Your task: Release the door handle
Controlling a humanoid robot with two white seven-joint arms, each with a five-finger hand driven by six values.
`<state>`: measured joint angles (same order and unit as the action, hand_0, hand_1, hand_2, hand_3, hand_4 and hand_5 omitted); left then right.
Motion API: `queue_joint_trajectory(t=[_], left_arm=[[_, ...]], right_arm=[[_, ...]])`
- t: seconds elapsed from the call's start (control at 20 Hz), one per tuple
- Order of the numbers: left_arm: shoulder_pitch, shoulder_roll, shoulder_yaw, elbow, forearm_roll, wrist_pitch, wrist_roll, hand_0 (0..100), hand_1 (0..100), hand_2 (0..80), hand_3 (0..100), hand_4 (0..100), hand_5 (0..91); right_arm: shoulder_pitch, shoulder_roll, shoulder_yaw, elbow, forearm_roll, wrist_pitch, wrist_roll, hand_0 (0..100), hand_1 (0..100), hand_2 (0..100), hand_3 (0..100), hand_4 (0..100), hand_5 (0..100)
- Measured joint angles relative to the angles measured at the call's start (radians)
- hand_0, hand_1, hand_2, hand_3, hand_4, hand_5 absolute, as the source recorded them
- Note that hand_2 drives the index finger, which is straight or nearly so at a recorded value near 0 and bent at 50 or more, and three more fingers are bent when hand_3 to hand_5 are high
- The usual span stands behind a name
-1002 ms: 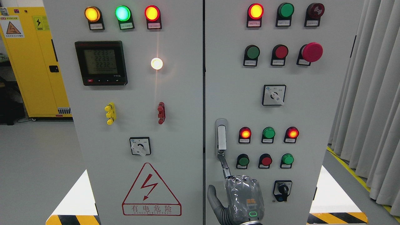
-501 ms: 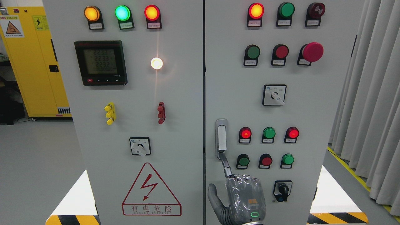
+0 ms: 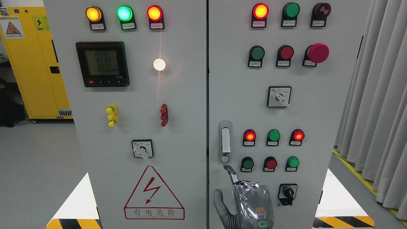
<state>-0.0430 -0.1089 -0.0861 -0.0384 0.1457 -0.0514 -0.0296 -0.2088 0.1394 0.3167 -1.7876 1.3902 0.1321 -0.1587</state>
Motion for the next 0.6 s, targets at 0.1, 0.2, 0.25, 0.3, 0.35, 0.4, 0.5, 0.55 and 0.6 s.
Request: queue_joint_trajectory(t=[0.1, 0.2, 0.25, 0.3, 0.35, 0.4, 0.5, 0.55, 0.6], left_arm=[[0.0, 0.0, 0.0, 0.0, 0.0, 0.0, 0.0, 12, 56, 0.0, 0, 0, 0.0], [0.0, 0.0, 0.0, 0.0, 0.0, 0.0, 0.0, 12, 56, 0.0, 0, 0, 0.0], [0.0, 0.0, 0.0, 0.0, 0.0, 0.0, 0.0, 12, 56, 0.0, 0, 0, 0.0], [0.0, 0.0, 0.0, 0.0, 0.0, 0.0, 0.0, 12, 56, 0.0, 0, 0, 0.0], [0.0, 0.0, 0.0, 0.0, 0.0, 0.0, 0.0, 12, 56, 0.0, 0, 0, 0.0], [0.0, 0.0, 0.0, 0.0, 0.0, 0.0, 0.0, 12, 56, 0.0, 0, 0, 0.0], [0.0, 0.0, 0.0, 0.0, 0.0, 0.0, 0.0, 12, 56, 0.0, 0, 0, 0.0], [0.0, 0.0, 0.0, 0.0, 0.0, 0.0, 0.0, 12, 56, 0.0, 0, 0, 0.0], [0.0, 0.0, 0.0, 0.0, 0.0, 0.0, 0.0, 12, 56, 0.0, 0, 0, 0.0]], right_arm=[[0.005, 0.0, -0.007, -0.011, -0.002, -0.02, 0.0, 76, 42, 74, 99, 95, 93], [0.008, 0.0, -0.015, -0.021, -0.003, -0.034, 0.0, 75, 41, 79, 100, 99, 97], [0.009, 0.0, -0.018, -0.025, -0.004, -0.037, 0.0, 78, 34, 90, 100, 100, 100], [0.009, 0.0, -0.021, -0.03, -0.004, -0.04, -0.001, 57, 35, 92, 100, 100, 100], [0.009, 0.0, -0.024, -0.034, -0.005, -0.042, -0.002, 53, 34, 94, 100, 100, 100], [0.009, 0.001, -0.026, -0.037, -0.005, -0.043, -0.003, 45, 32, 97, 100, 100, 100], [0.003, 0.001, -0.031, -0.044, -0.007, -0.043, 0.002, 36, 28, 100, 100, 100, 100], [0.0, 0.001, -0.032, -0.046, -0.007, -0.043, 0.007, 33, 27, 100, 100, 100, 100], [-0.004, 0.001, -0.034, -0.049, -0.008, -0.043, 0.011, 28, 24, 100, 100, 100, 100]])
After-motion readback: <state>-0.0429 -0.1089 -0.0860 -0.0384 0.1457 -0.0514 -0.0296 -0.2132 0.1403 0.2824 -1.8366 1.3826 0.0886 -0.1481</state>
